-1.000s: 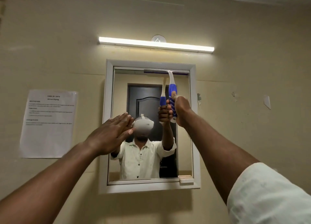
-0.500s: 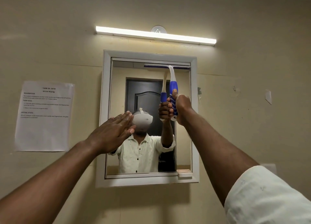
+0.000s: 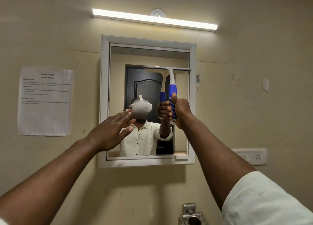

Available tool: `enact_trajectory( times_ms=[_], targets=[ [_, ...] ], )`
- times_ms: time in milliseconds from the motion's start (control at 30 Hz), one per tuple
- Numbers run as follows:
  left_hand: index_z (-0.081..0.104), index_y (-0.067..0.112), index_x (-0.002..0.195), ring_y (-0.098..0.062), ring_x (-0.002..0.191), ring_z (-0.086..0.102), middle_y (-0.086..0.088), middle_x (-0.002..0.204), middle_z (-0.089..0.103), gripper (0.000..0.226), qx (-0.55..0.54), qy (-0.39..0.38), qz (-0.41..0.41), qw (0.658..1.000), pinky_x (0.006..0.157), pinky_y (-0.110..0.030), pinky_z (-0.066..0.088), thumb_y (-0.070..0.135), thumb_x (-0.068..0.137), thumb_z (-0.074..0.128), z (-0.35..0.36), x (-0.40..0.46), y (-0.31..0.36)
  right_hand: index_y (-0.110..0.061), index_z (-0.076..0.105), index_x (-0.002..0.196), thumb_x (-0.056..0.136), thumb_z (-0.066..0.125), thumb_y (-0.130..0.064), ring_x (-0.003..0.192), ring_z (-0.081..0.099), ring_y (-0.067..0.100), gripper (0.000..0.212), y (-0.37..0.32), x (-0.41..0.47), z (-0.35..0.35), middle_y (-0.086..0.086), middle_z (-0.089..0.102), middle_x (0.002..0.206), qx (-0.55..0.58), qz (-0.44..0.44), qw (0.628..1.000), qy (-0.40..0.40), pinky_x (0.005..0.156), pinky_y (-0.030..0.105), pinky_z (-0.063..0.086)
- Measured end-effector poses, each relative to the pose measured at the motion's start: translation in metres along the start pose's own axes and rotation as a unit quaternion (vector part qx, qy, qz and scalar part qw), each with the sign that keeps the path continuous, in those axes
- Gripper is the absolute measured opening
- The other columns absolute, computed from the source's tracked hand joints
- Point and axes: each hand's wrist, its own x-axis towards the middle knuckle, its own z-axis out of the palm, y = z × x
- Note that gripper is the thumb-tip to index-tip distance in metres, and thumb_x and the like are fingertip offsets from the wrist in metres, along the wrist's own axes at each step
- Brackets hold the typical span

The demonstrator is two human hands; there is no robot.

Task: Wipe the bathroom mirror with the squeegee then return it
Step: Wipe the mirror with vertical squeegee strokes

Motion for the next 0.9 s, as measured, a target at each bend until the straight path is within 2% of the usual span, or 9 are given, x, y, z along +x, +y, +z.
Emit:
enact_trajectory(
  times_ms=[133,200,267,367,467,600,700,767,900],
  targets=[
    [-0.002,0.034,0.144,-0.004,0.144,0.006,0.019,0.151,-0.003,0.060,-0.012,-0.011,0.004,1.000,0.114,-0.027,0.008,0.050,0.095,0.030,0.004,-0.012,0.005,-0.011,0.051,0.082,0.097,0.035,-0.040,0.055,0.037,0.016,0.036,0.014,-0.015,-0.002,0.003,0.044,0.064,-0.009,0.012,1.000,0.005,0.053,0.028,0.032],
    [-0.005,0.038,0.137,-0.003,0.143,0.005,0.023,0.146,-0.005,0.056,-0.018,-0.018,0.011,1.000,0.115,-0.028,0.008,0.050,0.095,0.030,0.007,-0.018,0.007,-0.014,0.050,0.078,0.096,0.033,-0.043,0.047,0.034,0.010,0.038,0.019,-0.023,-0.002,-0.001,0.040,0.060,-0.044,0.013,0.999,0.003,0.044,0.022,0.029],
    [-0.004,0.037,0.140,-0.003,0.143,0.003,0.020,0.151,-0.003,0.057,-0.024,-0.023,0.016,0.999,0.117,-0.030,0.009,0.049,0.095,0.030,0.011,-0.023,0.007,-0.017,0.049,0.073,0.095,0.031,-0.044,0.042,0.031,0.007,0.039,0.024,-0.029,-0.002,-0.004,0.037,0.059,-0.065,0.012,0.998,0.001,0.039,0.018,0.026],
    [-0.007,0.036,0.140,0.003,0.139,0.000,0.021,0.149,-0.004,0.059,-0.030,-0.031,0.012,0.999,0.115,-0.028,0.008,0.048,0.095,0.030,0.017,-0.032,0.007,-0.015,0.049,0.077,0.096,0.031,-0.043,0.044,0.031,0.008,0.038,0.035,-0.039,-0.005,-0.003,0.037,0.060,-0.053,0.028,0.998,-0.003,0.039,0.019,0.027],
    [-0.009,0.038,0.134,0.007,0.135,-0.001,0.024,0.144,-0.007,0.056,-0.038,-0.032,0.013,0.999,0.114,-0.027,0.007,0.046,0.096,0.031,0.021,-0.041,0.009,-0.011,0.051,0.084,0.097,0.036,-0.037,0.048,0.036,0.012,0.032,0.048,-0.051,-0.011,0.000,0.044,0.057,0.008,0.048,0.999,0.008,0.046,0.026,0.030],
    [-0.009,0.040,0.133,0.006,0.135,-0.001,0.023,0.143,-0.007,0.056,-0.044,-0.041,0.011,0.998,0.112,-0.024,0.006,0.045,0.096,0.032,0.027,-0.053,0.011,-0.012,0.052,0.080,0.097,0.038,-0.034,0.038,0.039,0.010,0.031,0.063,-0.069,-0.016,-0.003,0.047,0.047,-0.007,0.059,0.998,0.034,0.038,0.020,0.033],
    [-0.009,0.040,0.137,-0.003,0.144,0.003,0.016,0.153,0.000,0.058,-0.052,-0.064,0.000,0.997,0.119,-0.034,0.011,0.044,0.096,0.032,0.032,-0.062,0.012,-0.013,0.052,0.076,0.096,0.038,-0.036,0.039,0.037,0.011,0.033,0.079,-0.083,-0.018,-0.002,0.046,0.051,-0.019,0.071,0.996,0.045,0.038,0.020,0.033],
    [-0.001,0.033,0.146,-0.009,0.145,0.009,0.008,0.158,0.008,0.061,-0.054,-0.073,-0.015,0.996,0.119,-0.039,0.015,0.045,0.095,0.032,0.035,-0.068,0.013,-0.013,0.051,0.077,0.096,0.038,-0.037,0.040,0.037,0.011,0.033,0.092,-0.093,-0.021,-0.001,0.045,0.053,-0.018,0.080,0.996,0.046,0.038,0.020,0.032],
    [0.008,0.022,0.149,-0.011,0.145,0.010,0.003,0.159,0.011,0.063,-0.039,-0.090,-0.038,0.994,0.119,-0.036,0.014,0.046,0.095,0.031,0.043,-0.082,0.014,-0.011,0.051,0.078,0.096,0.039,-0.035,0.038,0.037,0.011,0.032,0.120,-0.115,-0.030,-0.001,0.046,0.051,-0.014,0.110,0.992,0.053,0.039,0.021,0.032]
  ],
)
